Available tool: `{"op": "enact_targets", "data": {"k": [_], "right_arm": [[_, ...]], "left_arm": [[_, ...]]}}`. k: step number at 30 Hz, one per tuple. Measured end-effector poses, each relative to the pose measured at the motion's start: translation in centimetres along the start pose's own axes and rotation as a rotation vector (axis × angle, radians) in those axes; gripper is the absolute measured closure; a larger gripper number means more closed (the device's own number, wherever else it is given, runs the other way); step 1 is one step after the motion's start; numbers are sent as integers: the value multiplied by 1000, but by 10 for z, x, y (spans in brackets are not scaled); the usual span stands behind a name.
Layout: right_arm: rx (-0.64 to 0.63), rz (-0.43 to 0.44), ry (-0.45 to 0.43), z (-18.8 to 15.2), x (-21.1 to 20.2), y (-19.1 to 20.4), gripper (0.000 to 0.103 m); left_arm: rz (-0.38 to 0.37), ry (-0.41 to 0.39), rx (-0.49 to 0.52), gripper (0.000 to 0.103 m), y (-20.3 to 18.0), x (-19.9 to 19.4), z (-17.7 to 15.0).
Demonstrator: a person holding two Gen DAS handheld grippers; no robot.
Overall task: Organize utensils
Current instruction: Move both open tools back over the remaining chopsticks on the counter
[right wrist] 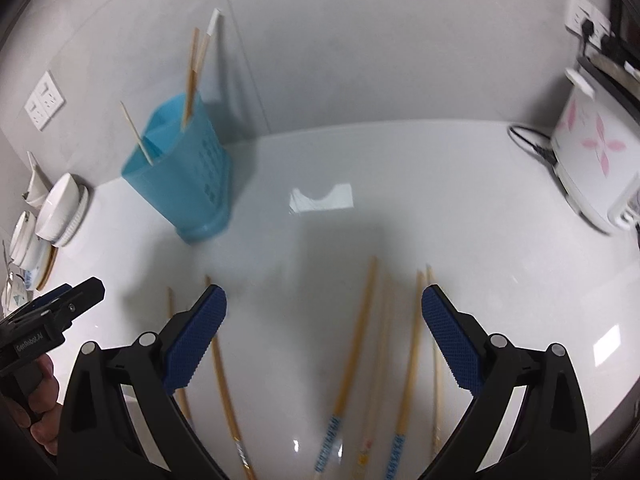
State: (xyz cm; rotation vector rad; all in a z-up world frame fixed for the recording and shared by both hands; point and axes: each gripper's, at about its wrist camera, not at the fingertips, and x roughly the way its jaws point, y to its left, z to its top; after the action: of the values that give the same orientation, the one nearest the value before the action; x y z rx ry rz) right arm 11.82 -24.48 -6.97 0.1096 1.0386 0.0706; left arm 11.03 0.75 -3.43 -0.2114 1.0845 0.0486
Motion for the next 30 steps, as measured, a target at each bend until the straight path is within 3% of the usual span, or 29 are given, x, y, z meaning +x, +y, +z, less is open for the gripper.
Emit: {"op": "enact_targets", "data": {"k": [8,25,30], "right_arm": [[7,-56,89,-28,11,-23,10],[29,-136,339,-80,38,-45,63],[10,-145,382,-83,43,-43,68]], "left_arm": [[20,116,-41,6,3,26,-29],[81,277,-79,7,-4,57,-76],[121,311,-41,13,-10,63,-78]]}}
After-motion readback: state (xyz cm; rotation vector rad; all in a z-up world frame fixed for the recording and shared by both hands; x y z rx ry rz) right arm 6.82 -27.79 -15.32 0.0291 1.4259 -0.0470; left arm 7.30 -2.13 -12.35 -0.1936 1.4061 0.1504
